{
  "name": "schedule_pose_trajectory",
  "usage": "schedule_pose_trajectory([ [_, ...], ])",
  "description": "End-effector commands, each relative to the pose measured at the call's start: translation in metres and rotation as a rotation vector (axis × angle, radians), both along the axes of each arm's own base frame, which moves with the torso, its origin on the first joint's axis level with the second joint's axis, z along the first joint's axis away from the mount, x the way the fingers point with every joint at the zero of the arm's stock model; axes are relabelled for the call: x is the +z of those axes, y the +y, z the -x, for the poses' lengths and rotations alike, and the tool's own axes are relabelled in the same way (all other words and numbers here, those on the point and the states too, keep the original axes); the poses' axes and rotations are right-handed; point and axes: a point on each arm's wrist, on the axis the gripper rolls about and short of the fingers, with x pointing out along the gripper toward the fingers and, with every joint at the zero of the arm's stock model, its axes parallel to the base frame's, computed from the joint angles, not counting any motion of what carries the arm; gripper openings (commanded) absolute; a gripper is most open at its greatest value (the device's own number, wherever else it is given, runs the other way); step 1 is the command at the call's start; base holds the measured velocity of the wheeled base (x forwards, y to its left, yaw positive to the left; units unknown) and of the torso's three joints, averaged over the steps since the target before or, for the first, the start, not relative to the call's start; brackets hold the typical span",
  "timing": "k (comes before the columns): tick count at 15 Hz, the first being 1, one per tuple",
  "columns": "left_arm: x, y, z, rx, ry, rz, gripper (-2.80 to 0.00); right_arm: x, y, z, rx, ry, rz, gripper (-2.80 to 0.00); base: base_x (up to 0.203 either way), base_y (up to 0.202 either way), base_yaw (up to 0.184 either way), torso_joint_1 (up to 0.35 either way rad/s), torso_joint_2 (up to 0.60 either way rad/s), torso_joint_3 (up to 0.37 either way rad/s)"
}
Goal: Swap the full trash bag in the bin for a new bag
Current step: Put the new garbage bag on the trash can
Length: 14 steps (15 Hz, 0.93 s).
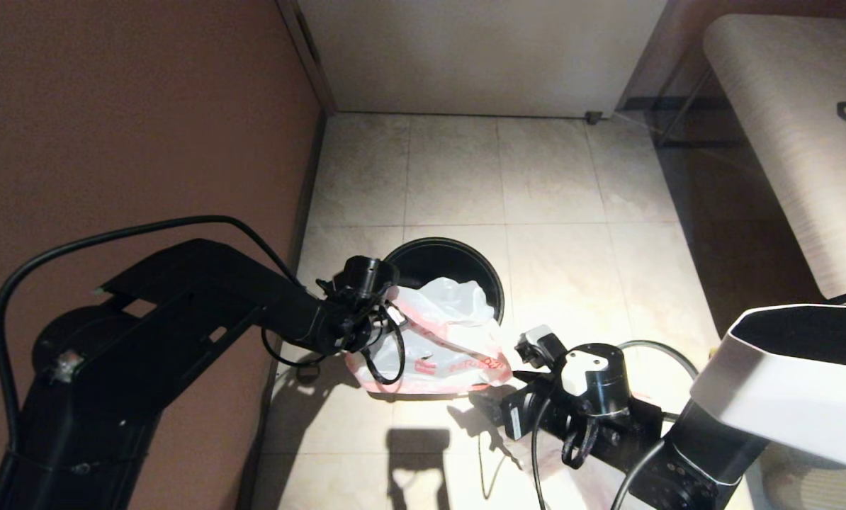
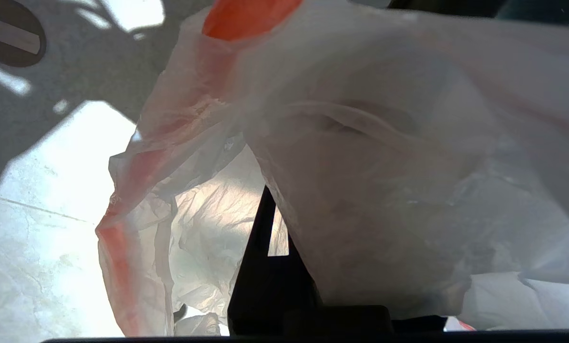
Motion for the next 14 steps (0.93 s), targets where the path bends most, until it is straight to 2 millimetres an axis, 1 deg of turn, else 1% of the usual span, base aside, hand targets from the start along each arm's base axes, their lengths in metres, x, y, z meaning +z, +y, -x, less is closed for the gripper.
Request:
schedule_pose_trajectory([
  [1,-0.001,0.000,0.000,0.004,0.002,0.001,-2.80,-0.001,0.017,0.008,0.040,-0.008,0.011,-2.80,0.000,0.000,0.000,0.000,0.00,0.000],
  [3,-0.001,0.000,0.000,0.004,0.003,0.001,-2.80,-0.009,0.024,0.001,0.040,0.009,0.031,-2.80,0.000,0.000,0.000,0.000,0.00,0.000],
  [7,-0.003,-0.004,0.003,-0.018,0.012,0.006,-2.80,-0.018,0.028,-0.025,-0.024,-0.017,0.056,-2.80,0.000,0.000,0.000,0.000,0.00,0.000],
  [9,-0.002,-0.004,0.004,-0.032,0.018,0.018,-2.80,-0.012,0.029,-0.040,-0.046,-0.038,0.044,-2.80,0.000,0.000,0.000,0.000,0.00,0.000],
  [11,-0.003,-0.007,0.008,-0.052,0.029,0.022,-2.80,-0.002,0.026,-0.059,-0.103,-0.072,0.030,-2.80,0.000,0.000,0.000,0.000,0.00,0.000],
  [12,-0.003,-0.011,0.010,-0.065,0.030,0.024,-2.80,0.003,0.020,-0.070,-0.141,-0.092,0.022,-2.80,0.000,0.000,0.000,0.000,0.00,0.000],
  [14,-0.004,-0.011,0.011,-0.067,0.034,0.023,-2.80,0.010,0.003,-0.080,-0.192,-0.102,0.028,-2.80,0.000,0.000,0.000,0.000,0.00,0.000],
])
